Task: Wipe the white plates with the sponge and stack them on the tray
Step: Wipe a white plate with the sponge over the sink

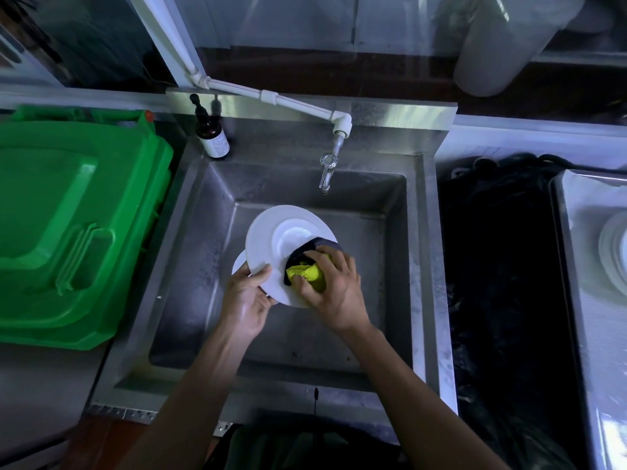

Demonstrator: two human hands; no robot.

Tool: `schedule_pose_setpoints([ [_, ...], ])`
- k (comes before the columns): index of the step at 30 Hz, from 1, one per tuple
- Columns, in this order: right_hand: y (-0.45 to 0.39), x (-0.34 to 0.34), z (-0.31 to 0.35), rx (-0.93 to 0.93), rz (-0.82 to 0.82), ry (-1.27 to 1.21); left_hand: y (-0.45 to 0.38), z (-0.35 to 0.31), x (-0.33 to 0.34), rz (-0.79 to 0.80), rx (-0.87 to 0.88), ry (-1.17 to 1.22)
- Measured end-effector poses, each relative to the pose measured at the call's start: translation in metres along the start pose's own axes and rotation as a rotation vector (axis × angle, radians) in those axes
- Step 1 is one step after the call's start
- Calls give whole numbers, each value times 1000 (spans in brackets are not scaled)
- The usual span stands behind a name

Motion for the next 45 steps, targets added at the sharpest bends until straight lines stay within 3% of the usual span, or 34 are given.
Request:
schedule_pose_setpoints([
  [16, -51, -39, -26, 190, -110, -159, 12, -5, 13, 141, -25, -98],
  [26, -65, -52, -6, 103, -31, -144, 15, -5, 20, 202, -61, -266],
  [40, -29, -28, 48, -208, -12, 29, 12, -3, 30, 200, -48, -369],
  [45, -26, -23, 41, -180, -13, -45, 16, -2, 31, 184, -45, -404],
])
Point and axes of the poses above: each hand's wrist, its own y-axis away from the middle knuckle, its own x-axis out of the palm, z = x × y, the point moved 8 cm from there along -y, towards the middle knuckle, and after that the axes turned 11 degrees about x, right-handed, at the moved point
